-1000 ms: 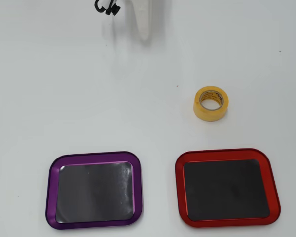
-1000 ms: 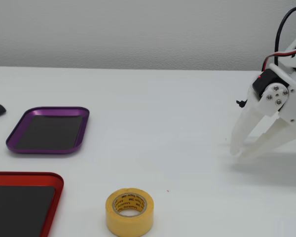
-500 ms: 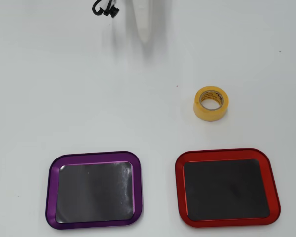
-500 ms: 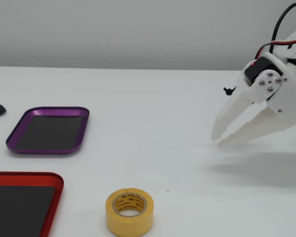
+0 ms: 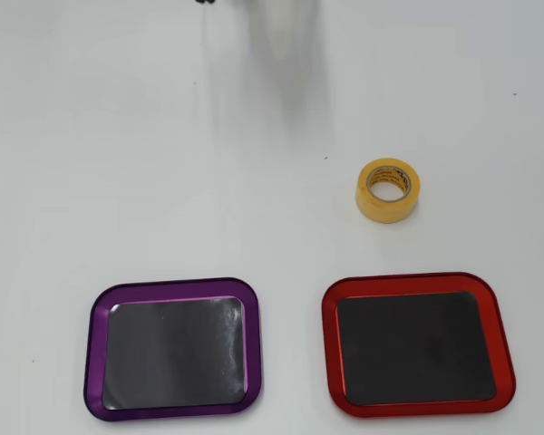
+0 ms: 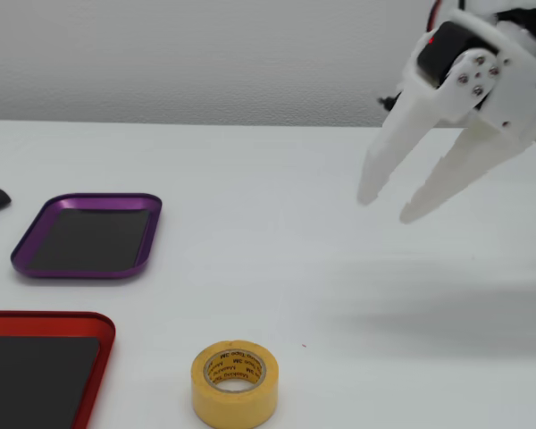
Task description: Grasp a tape and put it in the right purple dish.
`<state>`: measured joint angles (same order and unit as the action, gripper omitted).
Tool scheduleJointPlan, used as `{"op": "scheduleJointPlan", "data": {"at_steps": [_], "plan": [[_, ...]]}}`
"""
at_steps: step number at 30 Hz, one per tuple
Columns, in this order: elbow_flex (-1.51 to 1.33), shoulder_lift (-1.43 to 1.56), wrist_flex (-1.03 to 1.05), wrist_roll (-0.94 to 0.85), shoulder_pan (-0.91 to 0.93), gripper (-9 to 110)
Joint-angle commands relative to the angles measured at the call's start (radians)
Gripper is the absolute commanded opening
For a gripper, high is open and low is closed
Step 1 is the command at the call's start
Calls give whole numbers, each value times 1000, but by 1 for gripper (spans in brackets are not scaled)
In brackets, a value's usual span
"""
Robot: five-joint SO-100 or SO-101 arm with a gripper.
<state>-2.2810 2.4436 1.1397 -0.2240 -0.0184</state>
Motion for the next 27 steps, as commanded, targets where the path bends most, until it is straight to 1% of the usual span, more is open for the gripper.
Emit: {"op": "scheduleJointPlan", "data": {"at_steps": [1,6,8,17,27], "plan": [[169,-201,37,-2,-71,16],[235,-336,34,-5,-195,16],[238,-362,31,-11,-202,16],[256,-500,-153,-6,-209,18],[446,-746,-190,-6,-201,18]]}}
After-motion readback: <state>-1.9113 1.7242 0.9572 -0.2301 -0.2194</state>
